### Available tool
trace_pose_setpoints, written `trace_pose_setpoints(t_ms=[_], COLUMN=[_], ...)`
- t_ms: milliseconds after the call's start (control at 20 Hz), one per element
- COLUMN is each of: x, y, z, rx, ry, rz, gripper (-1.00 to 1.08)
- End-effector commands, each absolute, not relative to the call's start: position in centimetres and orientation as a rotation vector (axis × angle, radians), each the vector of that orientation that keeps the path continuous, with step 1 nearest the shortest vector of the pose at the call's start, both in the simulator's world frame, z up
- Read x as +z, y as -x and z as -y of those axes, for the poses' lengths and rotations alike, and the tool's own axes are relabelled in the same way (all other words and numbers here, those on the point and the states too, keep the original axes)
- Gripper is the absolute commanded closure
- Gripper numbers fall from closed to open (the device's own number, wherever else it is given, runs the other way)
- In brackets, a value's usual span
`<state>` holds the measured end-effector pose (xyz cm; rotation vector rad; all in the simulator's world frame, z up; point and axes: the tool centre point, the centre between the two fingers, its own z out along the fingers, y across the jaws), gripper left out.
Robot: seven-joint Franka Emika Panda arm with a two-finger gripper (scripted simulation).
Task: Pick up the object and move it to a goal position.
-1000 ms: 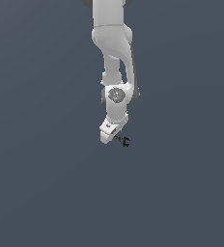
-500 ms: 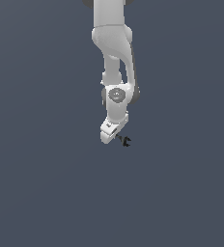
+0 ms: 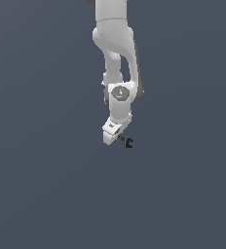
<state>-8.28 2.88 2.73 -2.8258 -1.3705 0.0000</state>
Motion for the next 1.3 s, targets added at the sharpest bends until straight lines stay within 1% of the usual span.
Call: trace_pose_setpoints(t_ms=[0, 350, 1250], x=[3.9, 8.7, 24.6], y=[7.8, 5.7, -1.6], z=[-3.3, -5.2, -11.4], rx=[-0.002, -0.002, -0.001], ry=[2.826, 2.825, 2.827], rz=[1.371, 1.370, 1.365], gripper=[1.08, 1.08, 1.08])
